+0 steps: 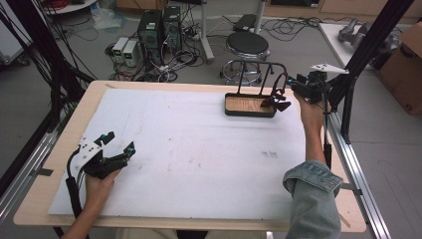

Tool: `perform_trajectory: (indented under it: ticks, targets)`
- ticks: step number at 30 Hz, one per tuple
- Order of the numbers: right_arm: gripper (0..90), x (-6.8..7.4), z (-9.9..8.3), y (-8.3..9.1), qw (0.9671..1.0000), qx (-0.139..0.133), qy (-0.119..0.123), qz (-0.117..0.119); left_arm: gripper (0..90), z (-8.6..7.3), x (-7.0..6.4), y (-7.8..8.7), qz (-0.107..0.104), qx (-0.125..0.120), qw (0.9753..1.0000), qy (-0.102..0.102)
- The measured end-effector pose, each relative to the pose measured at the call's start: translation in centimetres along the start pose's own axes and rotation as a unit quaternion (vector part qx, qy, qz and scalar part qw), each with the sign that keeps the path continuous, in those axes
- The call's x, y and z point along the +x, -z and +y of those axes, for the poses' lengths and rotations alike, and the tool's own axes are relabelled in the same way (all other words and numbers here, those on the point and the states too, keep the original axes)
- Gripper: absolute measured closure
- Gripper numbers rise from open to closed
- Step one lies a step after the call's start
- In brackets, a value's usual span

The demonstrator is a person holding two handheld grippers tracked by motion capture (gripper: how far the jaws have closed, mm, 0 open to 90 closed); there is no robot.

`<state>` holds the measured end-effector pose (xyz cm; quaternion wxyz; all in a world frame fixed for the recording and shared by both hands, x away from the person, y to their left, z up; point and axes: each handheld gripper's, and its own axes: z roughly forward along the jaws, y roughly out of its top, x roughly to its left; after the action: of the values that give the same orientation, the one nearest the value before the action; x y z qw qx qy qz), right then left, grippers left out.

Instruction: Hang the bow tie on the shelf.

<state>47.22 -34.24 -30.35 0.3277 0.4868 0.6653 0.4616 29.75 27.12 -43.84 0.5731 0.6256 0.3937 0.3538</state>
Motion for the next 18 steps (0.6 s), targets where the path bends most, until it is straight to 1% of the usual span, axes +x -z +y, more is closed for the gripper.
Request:
perform_trajectory:
  ticks: [5, 6, 9, 12, 15, 18]
  targets:
    - [52.0, 0.1, 0.2, 0.5, 1.0, -0.006, 0.002, 0.006, 17.4, 0.0, 0.0, 0.0, 0.0, 0.0, 1.0, 0.0]
    - [51.5, 0.1, 0.2, 0.6, 1.0, -0.005, -0.001, 0.007, 17.4, 0.0, 0.0, 0.0, 0.0, 0.0, 1.0, 0.0]
    - [48.1, 0.2, 0.3, 0.9, 0.9999, -0.005, -0.001, 0.009, 17.4, 0.0, 0.0, 0.0, 0.001, 0.0, 1.0, 0.001]
    - [43.5, 0.2, 0.5, 1.4, 0.9998, -0.014, -0.002, 0.012, 17.4, 0.0, 0.0, 0.0, 0.001, -0.001, 1.0, 0.002]
    - [41.2, 0.2, 0.7, 2.2, 0.9995, -0.021, -0.009, 0.02, 17.5, 0.0, 0.0, -0.1, 0.001, -0.001, 1.0, 0.001]
    - [39.1, 0.2, 0.8, 3.0, 0.9991, -0.031, -0.011, 0.026, 17.5, 0.0, 0.0, -0.1, 0.001, 0.0, 1.0, 0.001]
